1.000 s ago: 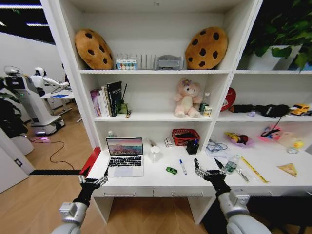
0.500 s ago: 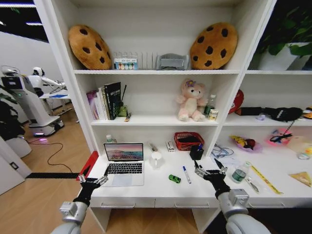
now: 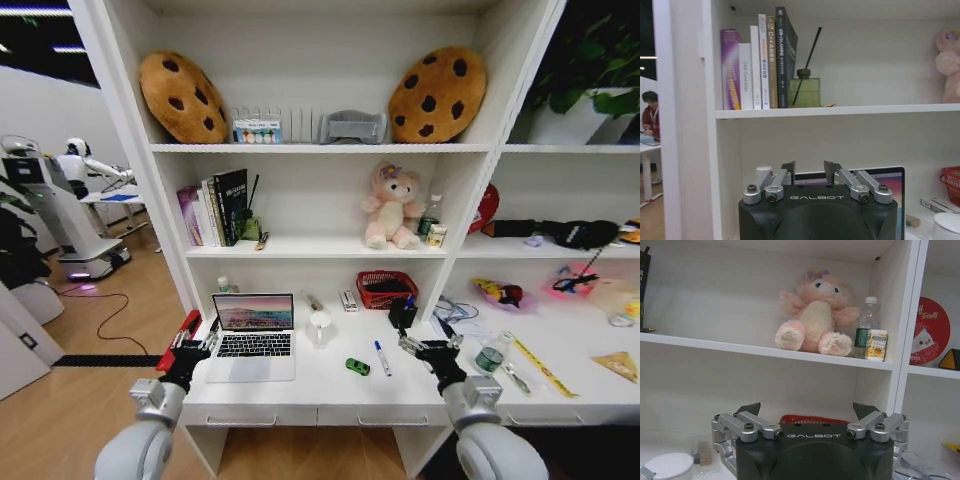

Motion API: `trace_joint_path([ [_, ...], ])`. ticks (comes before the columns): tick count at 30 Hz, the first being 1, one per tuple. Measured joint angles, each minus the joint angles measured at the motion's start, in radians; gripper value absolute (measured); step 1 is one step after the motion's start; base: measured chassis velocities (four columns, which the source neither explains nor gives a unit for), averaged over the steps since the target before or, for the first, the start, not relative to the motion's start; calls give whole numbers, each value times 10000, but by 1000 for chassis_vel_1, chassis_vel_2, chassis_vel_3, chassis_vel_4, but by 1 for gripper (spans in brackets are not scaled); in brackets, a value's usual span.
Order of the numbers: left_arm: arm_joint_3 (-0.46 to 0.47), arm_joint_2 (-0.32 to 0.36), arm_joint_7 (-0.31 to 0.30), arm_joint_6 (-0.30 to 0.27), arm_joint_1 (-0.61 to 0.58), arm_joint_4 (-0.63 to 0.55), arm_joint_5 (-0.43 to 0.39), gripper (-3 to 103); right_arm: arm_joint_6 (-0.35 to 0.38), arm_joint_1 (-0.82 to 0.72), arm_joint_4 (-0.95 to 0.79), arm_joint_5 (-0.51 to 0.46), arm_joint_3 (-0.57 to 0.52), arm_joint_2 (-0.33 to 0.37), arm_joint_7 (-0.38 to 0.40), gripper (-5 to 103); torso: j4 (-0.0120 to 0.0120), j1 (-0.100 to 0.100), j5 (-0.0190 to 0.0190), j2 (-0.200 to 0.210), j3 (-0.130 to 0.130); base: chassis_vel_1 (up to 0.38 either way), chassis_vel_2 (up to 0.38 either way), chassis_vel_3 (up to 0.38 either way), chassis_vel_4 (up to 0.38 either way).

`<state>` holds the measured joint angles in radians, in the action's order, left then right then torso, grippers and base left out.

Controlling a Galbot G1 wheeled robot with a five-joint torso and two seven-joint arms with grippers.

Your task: Organize the objects on the table.

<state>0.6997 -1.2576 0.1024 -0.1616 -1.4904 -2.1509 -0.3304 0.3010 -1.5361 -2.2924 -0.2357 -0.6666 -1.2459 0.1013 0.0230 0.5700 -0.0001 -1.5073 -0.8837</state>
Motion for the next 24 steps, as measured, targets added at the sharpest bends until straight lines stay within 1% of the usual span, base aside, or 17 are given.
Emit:
trace_joint_path([
  [1, -183, 251, -50, -124, 122, 45, -85, 34, 49, 82, 47, -79, -9, 121, 3, 100, 1, 0, 1, 0, 0, 0, 0, 0, 0],
  [2, -183, 251, -50, -124, 122, 45, -85, 34, 49, 82, 47, -79, -9, 121, 3, 100, 1, 0, 1, 0, 0, 0, 0, 0, 0],
  [4, -733, 740, -360, -423, 470, 132, -336, 24, 195, 382, 227, -384, 36, 455, 60, 100, 4, -1, 1, -1, 0, 0, 0, 0, 0],
  [5, -733, 740, -360, -423, 470, 132, -336, 24, 195, 382, 227, -384, 36, 455, 60, 100, 4, -1, 1, -1, 0, 0, 0, 0, 0],
  [6, -897, 859, -448, -501, 587, 171, -433, 18, 225, 461, 285, -455, 65, 538, 75, 100, 0, -1, -1, 0, 0, 0, 0, 0, 0],
  [8, -1573, 1302, -704, -825, 1332, 461, -977, 7, 290, 655, 501, -570, 105, 797, 89, 100, -1, 0, 1, 0, -1, 0, 0, 0, 0],
  [10, -1791, 1410, -747, -902, 1644, 593, -1171, 7, 298, 680, 554, -581, 106, 839, 91, 100, 2, -1, 0, 0, 0, 0, 0, 0, 0],
  [11, -2083, 1538, -808, -994, 2217, 885, -1401, 1, 303, 685, 645, -585, 106, 914, 94, 100, 6, 0, 2, 0, -1, 0, 0, 0, 0],
  [12, -2083, 1538, -808, -994, 2217, 885, -1401, 1, 303, 685, 645, -585, 106, 914, 94, 100, 6, 0, 2, 0, -1, 0, 0, 0, 0],
  [14, -2510, 1612, -918, -1086, 3188, 1465, -1615, 0, 304, 637, 746, -585, 96, 1050, 100, 100, 3, 1, 1, 0, -1, 0, 0, 0, 0],
  [15, -2510, 1612, -918, -1086, 3188, 1465, -1615, 0, 304, 637, 746, -585, 96, 1050, 100, 100, 3, 1, 1, 0, -1, 0, 0, 0, 0],
  [17, -2850, 1556, -1131, -1227, 3981, 2025, -1807, 0, 305, 640, 887, -581, 64, 1134, 108, 100, 3, 0, 1, 0, -1, 0, 0, 0, 0],
  [19, -2922, 1523, -1177, -1290, 4146, 2157, -1831, 0, 304, 660, 933, -580, 64, 1144, 118, 100, 3, 1, 2, 0, -1, 0, 0, 0, 0],
  [21, -3210, 1337, -1388, -1624, 4825, 2769, -1911, 0, 334, 747, 1053, -599, 60, 1221, 171, 100, 0, 0, 2, 1, -1, 0, 0, 0, 0],
  [22, -3210, 1337, -1388, -1624, 4825, 2769, -1911, 0, 334, 747, 1053, -599, 60, 1221, 171, 100, 0, 0, 2, 1, -1, 0, 0, 0, 0],
  [23, -3357, 1243, -1500, -1890, 5170, 3062, -1996, 0, 375, 785, 1083, -662, 54, 1296, 210, 100, 2, 1, 1, 1, -1, 0, 0, 0, 0],
  [24, -3488, 1161, -1647, -2371, 5506, 3316, -2092, 0, 423, 831, 1129, -759, 42, 1407, 264, 100, 3, 1, 0, 1, -1, 0, 0, 0, 0],
])
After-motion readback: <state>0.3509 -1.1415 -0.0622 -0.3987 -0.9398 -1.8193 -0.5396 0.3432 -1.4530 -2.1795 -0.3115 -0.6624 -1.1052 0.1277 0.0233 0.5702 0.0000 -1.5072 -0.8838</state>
